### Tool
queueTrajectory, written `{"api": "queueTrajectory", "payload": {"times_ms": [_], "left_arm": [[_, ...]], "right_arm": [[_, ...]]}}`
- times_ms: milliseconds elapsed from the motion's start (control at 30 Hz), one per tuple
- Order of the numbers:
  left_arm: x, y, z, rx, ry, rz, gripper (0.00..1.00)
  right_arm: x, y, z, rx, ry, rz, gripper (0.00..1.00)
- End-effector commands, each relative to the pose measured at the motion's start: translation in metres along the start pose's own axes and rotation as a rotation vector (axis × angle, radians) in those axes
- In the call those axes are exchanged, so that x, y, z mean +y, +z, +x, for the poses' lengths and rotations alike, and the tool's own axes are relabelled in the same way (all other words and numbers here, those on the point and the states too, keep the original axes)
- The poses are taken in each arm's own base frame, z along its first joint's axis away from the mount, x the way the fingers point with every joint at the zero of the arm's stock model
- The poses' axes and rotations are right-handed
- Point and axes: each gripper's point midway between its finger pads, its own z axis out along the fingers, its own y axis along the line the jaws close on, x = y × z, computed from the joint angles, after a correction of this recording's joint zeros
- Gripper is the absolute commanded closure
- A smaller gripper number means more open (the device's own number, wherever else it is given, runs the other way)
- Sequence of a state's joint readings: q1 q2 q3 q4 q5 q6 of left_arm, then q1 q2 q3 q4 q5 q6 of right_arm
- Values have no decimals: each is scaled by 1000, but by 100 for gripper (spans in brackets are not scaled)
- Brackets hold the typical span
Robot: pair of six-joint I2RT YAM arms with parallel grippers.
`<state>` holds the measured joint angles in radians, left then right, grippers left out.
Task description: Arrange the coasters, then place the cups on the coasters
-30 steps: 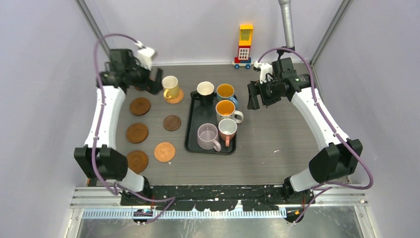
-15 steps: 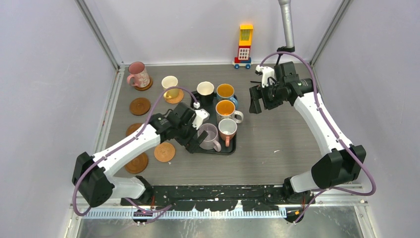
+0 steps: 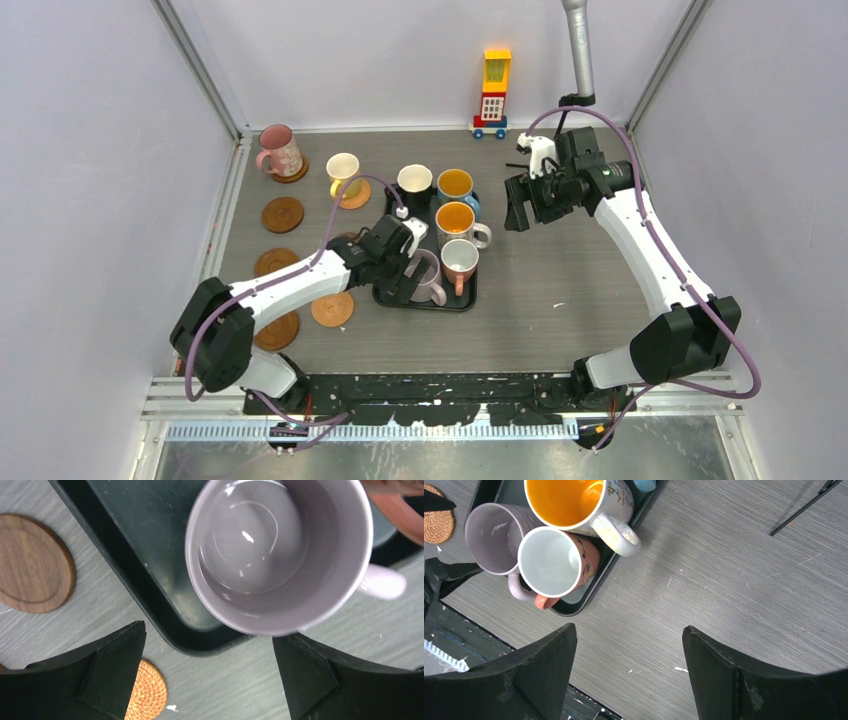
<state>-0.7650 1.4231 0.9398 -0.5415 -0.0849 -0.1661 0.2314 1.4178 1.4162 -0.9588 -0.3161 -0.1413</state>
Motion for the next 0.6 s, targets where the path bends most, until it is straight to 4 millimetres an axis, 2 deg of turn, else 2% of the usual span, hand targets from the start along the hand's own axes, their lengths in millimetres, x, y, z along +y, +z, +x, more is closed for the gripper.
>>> {"api": "queueTrajectory", "payload": {"times_ms": [0, 67, 100, 133, 267, 333, 400, 433, 567], "left_arm": [[25, 9, -29, -119, -74, -111, 0], [44, 12, -33, -135, -120, -147, 0], [67, 15, -39, -145, -178, -186, 0], [67, 15, -39, -146, -180, -185, 0], [114, 21, -56, -164, -274, -268, 0], [128, 21, -62, -170, -286, -274, 0], [128, 18, -66, -177, -239, -244, 0], [120, 15, -67, -184, -203, -197, 0], [72, -12, -60, -225, -127, 11, 0]], "right_arm": [[-1, -16, -8, -55, -28, 28, 18], [-1, -16, -7, -54, -28, 29, 18], [-1, -16, -6, -54, -26, 28, 18], [-1, -16, -6, -54, -26, 28, 18], [0, -15, -5, -50, -22, 22, 18], [0, -14, -5, -49, -19, 19, 18], [0, -15, -5, -51, -21, 21, 18], [-1, -15, -5, -51, -22, 24, 18], [-1, -18, -1, -51, -24, 30, 18]]}}
